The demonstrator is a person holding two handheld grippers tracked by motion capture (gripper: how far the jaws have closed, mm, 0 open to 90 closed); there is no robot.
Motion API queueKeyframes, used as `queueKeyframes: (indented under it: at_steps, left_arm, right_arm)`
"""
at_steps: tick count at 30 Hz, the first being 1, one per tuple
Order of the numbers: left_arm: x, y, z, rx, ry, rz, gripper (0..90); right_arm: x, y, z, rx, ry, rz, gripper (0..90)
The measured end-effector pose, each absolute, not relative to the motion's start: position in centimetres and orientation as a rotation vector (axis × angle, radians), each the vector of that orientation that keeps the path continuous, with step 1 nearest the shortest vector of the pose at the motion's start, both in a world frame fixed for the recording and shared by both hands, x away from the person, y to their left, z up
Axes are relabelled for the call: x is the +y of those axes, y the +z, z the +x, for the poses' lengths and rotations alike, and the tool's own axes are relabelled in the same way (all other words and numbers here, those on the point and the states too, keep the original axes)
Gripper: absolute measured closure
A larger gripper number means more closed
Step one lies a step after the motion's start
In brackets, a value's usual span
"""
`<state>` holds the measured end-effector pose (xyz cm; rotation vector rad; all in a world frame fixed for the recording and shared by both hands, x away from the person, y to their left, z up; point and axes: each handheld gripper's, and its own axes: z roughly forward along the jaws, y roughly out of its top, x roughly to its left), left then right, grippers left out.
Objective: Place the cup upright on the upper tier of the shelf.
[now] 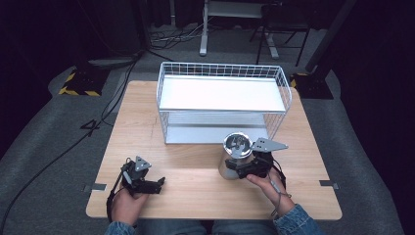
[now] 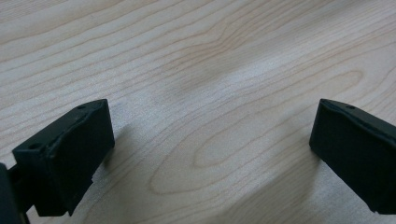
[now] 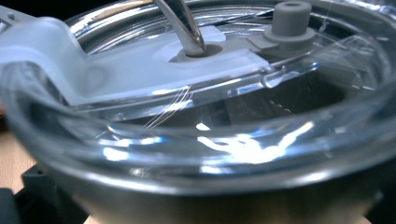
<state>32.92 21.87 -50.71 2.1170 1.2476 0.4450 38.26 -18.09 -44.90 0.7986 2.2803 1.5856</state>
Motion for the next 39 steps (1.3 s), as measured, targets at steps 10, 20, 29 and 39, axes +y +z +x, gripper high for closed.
queueKeyframes:
  at_steps: [10, 20, 29, 39]
  left_arm:
    - [21.9, -50.7, 32.9, 1.248, 0.445, 2.117, 0.3]
    - [21.9, -50.7, 32.9, 1.248, 0.445, 2.117, 0.3]
    - [21.9, -50.7, 32.9, 1.248, 0.445, 2.117, 0.3]
    - [21.9, -50.7, 32.9, 1.248, 0.445, 2.117, 0.3]
  right_arm:
    - [-17.8, -45.3, 38.5, 2.273, 1.586, 0.774, 0.0]
    - [-17.7, -45.2, 38.5, 2.27, 1.565, 0.726, 2.5]
    - [-17.7, -44.8, 38.5, 2.292, 1.541, 0.74, 3.1]
    - [-17.9, -43.2, 38.2, 2.291, 1.518, 0.726, 3.2]
